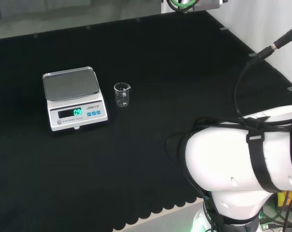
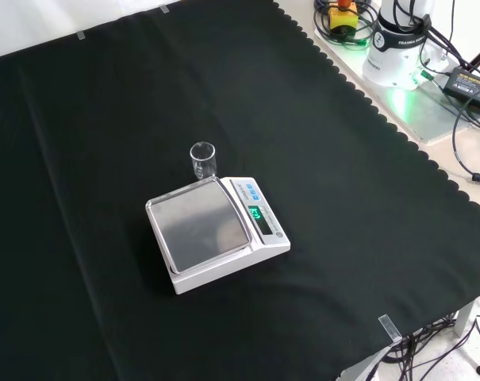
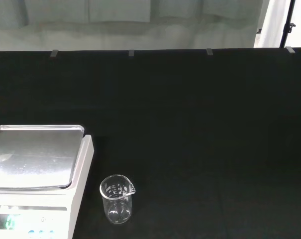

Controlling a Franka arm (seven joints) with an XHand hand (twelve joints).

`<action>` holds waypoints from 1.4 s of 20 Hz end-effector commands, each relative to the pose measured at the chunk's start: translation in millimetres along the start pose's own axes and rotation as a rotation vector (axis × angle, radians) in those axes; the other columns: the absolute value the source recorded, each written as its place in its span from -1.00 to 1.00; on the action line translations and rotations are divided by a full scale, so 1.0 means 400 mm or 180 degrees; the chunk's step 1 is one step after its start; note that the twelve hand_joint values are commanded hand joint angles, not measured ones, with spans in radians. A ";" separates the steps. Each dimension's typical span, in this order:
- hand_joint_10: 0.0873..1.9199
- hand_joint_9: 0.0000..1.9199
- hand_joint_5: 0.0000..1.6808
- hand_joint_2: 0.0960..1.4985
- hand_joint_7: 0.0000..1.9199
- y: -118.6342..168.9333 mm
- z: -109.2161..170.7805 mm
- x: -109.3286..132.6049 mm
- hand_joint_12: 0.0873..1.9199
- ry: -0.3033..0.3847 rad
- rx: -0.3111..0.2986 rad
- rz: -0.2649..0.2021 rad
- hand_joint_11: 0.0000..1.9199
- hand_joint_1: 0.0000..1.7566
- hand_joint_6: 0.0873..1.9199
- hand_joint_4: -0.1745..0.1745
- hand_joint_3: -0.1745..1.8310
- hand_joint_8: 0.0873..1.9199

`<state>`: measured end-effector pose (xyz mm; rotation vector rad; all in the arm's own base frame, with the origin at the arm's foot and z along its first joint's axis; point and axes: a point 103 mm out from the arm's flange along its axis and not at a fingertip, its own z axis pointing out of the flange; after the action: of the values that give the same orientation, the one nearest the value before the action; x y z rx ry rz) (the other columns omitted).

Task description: Pick up the beaker.

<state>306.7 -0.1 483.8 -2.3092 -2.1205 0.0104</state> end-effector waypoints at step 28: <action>-0.15 -0.99 -0.83 0.18 -1.00 0.162 0.423 0.008 0.58 0.0563 -0.0049 0.0377 -1.00 -0.81 -1.00 -0.24 -0.61 -0.45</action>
<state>352.1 -13.6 368.4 -2.3314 -1.9938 -0.2197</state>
